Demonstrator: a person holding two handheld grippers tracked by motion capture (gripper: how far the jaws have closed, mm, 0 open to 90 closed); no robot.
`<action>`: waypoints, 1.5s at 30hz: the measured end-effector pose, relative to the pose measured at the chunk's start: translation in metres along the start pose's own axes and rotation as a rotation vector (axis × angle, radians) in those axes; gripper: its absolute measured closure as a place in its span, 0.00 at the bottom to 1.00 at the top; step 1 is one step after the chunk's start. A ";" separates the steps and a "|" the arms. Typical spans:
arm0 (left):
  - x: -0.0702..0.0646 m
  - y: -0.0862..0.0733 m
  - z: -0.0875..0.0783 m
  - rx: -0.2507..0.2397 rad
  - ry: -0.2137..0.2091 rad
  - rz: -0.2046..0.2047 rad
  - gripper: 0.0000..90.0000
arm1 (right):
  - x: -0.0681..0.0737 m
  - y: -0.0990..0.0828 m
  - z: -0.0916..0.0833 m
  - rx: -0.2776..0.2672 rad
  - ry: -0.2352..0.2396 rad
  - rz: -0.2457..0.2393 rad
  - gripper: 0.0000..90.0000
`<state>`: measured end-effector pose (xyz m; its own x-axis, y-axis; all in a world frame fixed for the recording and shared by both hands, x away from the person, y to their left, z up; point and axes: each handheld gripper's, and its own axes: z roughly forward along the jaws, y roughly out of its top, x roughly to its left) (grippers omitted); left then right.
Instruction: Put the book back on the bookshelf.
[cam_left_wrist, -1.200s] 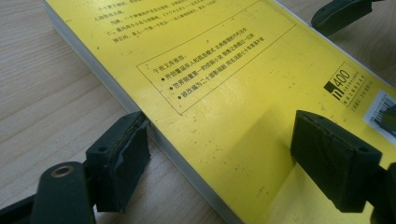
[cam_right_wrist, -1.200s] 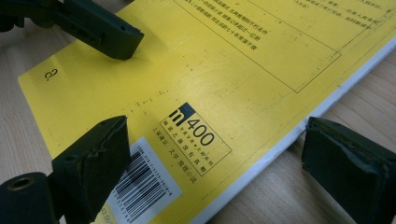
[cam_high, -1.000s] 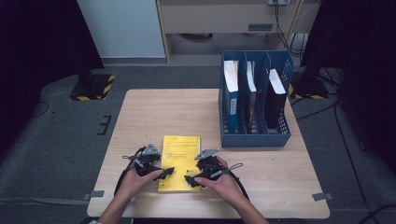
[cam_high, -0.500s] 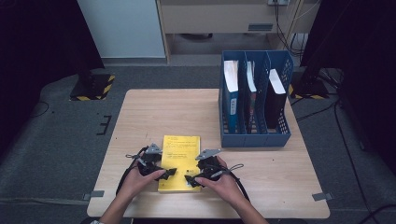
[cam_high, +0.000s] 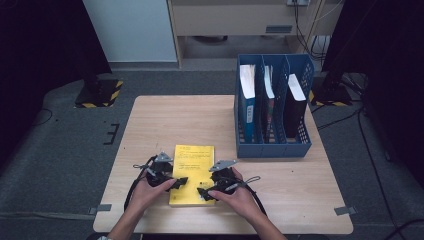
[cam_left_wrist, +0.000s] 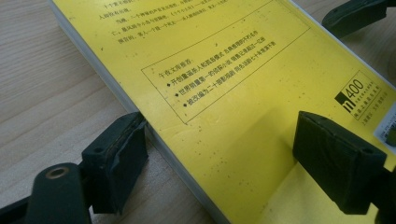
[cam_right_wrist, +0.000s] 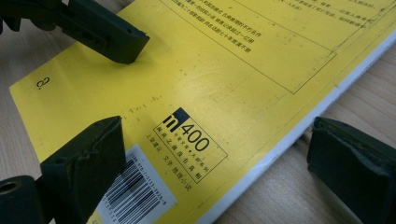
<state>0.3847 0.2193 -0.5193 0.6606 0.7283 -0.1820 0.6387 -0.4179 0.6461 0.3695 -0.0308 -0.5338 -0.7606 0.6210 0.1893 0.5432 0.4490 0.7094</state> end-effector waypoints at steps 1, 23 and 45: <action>0.000 0.000 0.000 0.000 0.000 0.000 0.19 | 0.000 0.000 0.000 0.000 0.000 0.000 0.05; 0.002 -0.001 0.001 0.012 -0.030 0.006 0.15 | 0.000 -0.001 0.000 -0.005 0.001 -0.003 0.05; 0.005 0.002 -0.011 0.005 -0.070 -0.020 0.34 | 0.000 -0.001 0.000 -0.006 0.001 -0.003 0.04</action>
<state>0.3845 0.2284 -0.5106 0.6736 0.6968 -0.2464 0.6539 -0.4066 0.6380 0.3688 -0.0308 -0.5344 -0.7625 0.6191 0.1880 0.5390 0.4471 0.7139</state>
